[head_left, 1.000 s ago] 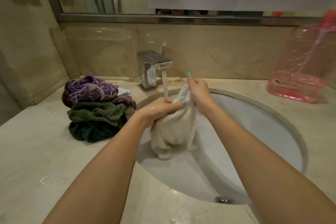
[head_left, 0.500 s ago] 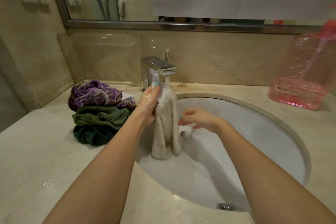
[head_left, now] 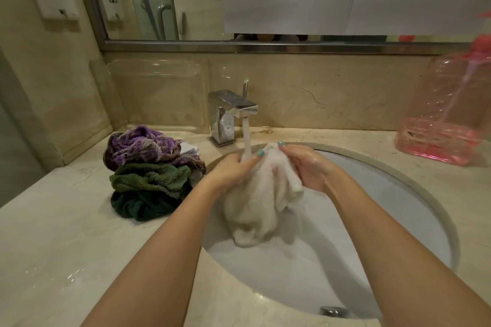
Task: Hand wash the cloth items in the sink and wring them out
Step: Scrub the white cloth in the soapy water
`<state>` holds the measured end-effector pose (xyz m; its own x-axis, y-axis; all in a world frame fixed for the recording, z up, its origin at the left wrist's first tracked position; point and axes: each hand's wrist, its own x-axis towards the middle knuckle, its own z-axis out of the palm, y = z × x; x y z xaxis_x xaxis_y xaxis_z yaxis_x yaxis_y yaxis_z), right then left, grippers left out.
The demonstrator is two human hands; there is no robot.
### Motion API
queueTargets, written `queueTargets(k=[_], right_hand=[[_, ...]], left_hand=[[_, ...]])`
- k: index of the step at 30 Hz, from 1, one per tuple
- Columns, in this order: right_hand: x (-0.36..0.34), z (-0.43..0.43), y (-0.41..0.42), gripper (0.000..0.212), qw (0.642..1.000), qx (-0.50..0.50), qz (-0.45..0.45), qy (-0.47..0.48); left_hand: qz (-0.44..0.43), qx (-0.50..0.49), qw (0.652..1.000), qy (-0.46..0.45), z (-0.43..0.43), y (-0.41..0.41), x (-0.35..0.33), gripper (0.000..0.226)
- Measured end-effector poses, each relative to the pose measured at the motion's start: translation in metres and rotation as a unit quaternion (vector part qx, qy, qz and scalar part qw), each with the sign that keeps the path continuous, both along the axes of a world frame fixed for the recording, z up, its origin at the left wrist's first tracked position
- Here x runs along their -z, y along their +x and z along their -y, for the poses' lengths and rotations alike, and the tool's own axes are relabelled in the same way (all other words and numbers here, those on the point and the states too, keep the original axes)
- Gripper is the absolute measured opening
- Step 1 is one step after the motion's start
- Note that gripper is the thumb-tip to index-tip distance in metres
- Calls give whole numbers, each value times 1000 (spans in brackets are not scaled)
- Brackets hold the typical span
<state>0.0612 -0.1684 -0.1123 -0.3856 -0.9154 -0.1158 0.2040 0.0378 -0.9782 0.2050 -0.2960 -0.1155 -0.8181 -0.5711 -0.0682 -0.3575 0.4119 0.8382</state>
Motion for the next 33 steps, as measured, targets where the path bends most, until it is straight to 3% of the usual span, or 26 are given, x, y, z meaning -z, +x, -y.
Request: queueTargets(k=[2,4,6,9,11,15,18,20,22,24,28,33], right_hand=[[-2,0,0,25,999,26,26,-23],[-4,1,-2,29,996,41,55,-54],[-6,3,-5,29,994,47,70,-75],[-5,14,0,23,989,80,75,-101],[-1,26,5,21,989,117,6,-91],[15,42,19,31,961,143,-237,4],[21,46,26,43,955,165,-244,39],[19,51,33,39,960,204,-190,25],[17,58,41,36,960,233,-153,8],[16,63,54,37,960,229,-162,3],[13,71,67,35,968,188,-165,-5],[9,77,44,29,906,314,-242,150]], left_hand=[[63,61,996,-9,2,2,3,53],[71,78,994,15,10,5,5,45],[3,76,992,98,12,8,6,37],[-128,60,959,247,11,5,5,30],[-192,31,943,271,11,1,5,32],[-263,-51,924,274,9,-3,-1,25],[-292,-96,902,303,10,-9,0,31],[-286,-128,904,293,11,-12,2,35],[-257,-144,928,226,11,-18,4,38],[-221,-163,950,149,9,-23,5,42],[-111,-250,956,103,7,-23,3,50],[-138,-176,970,98,-29,-27,7,48]])
